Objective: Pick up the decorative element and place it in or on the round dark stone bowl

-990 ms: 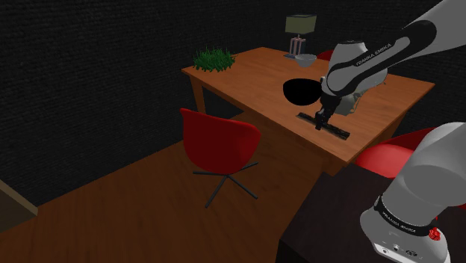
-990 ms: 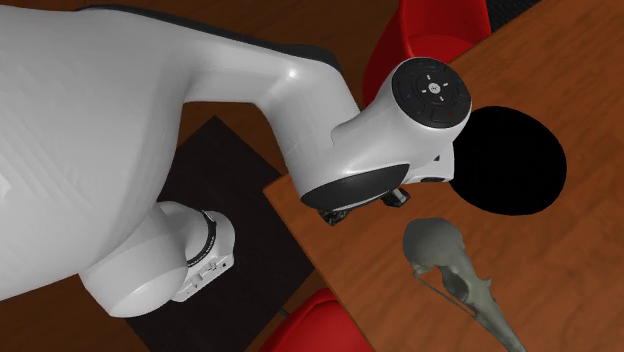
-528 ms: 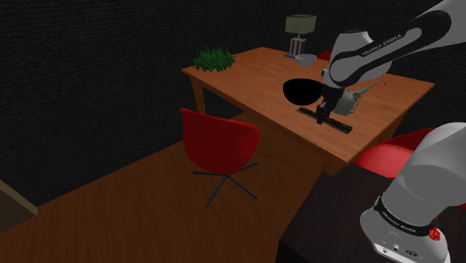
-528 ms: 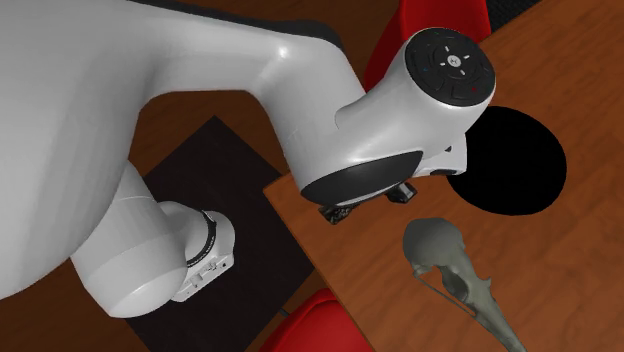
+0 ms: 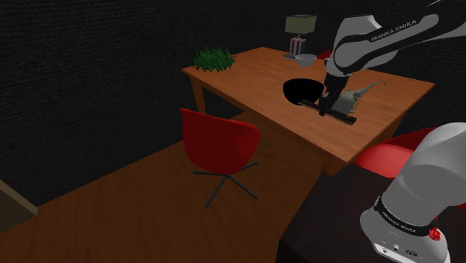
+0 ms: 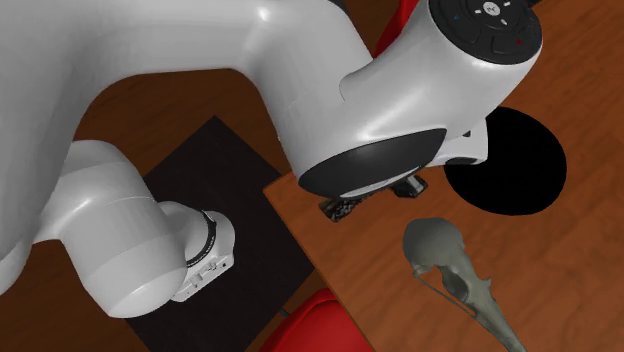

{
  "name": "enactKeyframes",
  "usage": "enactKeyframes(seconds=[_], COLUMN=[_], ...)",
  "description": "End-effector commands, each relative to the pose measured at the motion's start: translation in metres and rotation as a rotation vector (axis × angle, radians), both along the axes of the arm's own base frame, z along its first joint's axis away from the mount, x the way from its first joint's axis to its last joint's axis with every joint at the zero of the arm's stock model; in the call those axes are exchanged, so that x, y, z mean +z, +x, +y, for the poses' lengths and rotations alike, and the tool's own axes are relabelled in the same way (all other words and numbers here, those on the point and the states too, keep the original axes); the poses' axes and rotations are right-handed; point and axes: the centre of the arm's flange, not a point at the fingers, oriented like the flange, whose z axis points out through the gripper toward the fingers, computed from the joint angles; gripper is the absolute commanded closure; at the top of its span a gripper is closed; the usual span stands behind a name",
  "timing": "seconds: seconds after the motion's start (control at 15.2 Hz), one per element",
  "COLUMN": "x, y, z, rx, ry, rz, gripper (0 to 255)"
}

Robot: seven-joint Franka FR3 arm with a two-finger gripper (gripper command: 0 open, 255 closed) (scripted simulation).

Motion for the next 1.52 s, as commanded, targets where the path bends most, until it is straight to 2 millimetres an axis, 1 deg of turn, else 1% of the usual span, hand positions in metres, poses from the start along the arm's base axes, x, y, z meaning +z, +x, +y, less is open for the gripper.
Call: enactKeyframes(seconds=[0.0,1.06,1.12,1.45], x=[0.01,0.095,0.097,0.099], y=[0.0,0.0,0.0,0.05], z=[0.0,0.0,0.0,-0.043], rx=[0.0,0.0,0.0,0.0], ry=[0.0,0.0,0.0,0.0], rz=[0.001,0.001,0.0,0.001], gripper=[255,255,255,255])
